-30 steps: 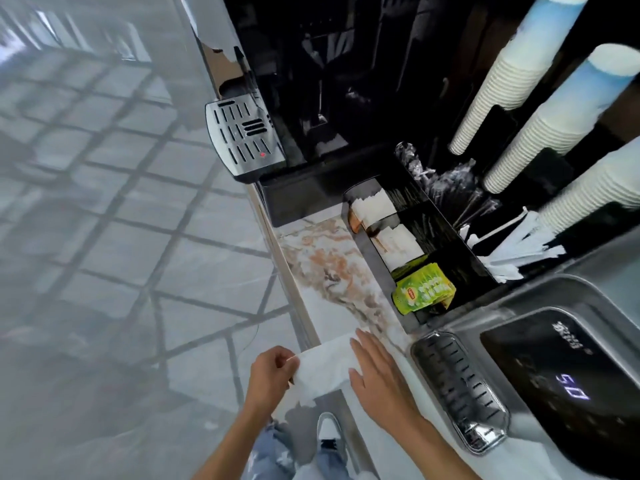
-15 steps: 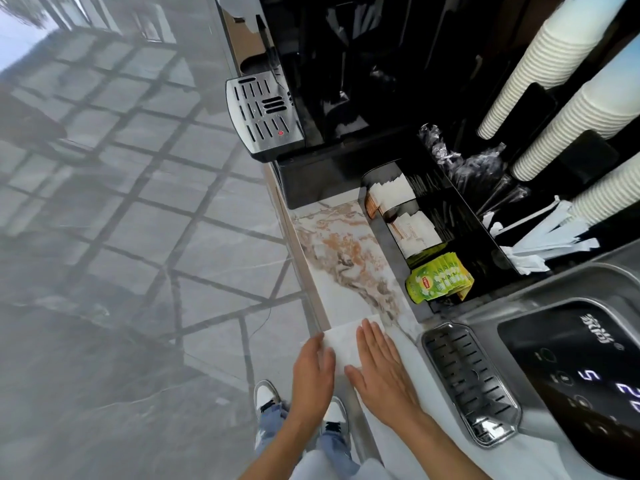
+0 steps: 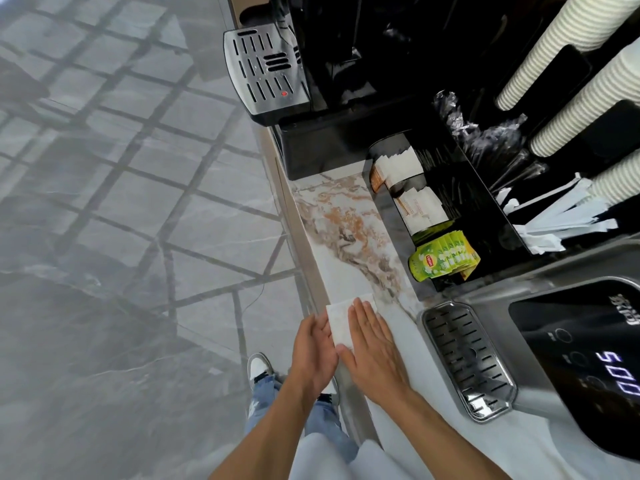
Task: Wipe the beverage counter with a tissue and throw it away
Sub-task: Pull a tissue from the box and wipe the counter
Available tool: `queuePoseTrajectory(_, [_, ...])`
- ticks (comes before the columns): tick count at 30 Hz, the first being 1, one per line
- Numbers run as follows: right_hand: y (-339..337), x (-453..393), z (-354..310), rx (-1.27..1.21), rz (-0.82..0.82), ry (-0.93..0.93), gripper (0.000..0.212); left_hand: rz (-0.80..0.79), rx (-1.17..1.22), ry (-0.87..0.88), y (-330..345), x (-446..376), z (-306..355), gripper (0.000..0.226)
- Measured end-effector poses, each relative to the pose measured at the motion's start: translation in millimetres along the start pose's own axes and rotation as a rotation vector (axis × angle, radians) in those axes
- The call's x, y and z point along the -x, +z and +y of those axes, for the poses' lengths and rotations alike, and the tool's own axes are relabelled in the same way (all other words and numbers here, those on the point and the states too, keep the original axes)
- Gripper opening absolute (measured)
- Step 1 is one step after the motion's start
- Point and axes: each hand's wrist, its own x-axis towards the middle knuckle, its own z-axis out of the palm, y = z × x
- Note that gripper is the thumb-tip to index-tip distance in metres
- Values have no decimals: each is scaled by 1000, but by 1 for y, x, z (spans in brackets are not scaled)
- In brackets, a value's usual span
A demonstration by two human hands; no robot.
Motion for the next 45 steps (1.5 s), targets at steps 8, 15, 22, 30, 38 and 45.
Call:
queuePoseTrajectory(8, [9,-4,-15,-7,-20,-14,70,-52,-77,-6,-8,-11,-2,41])
queuePoseTrajectory(15, [13,-3,-23,-37,-9,-21,70,-33,57,-43,-13,-9,-1,46])
queuePoseTrajectory(22, [13,-2,-24,-51,-38,-25,70,-52,189,-115,-21,-6,0,46])
queuePoseTrajectory(30, [11,-6,-26,-61,-31,-91,63,-26,318,-154,-32,-12,-8,48])
queuePoseTrajectory(38, [8,-17,-32,-48,3,-218,54,-19,364,-114,-37,-14,-4,47])
queuePoseTrajectory(45, [6,-30,-42,-41,4,-267,47,-105,475,-138,-38,-17,-5,48])
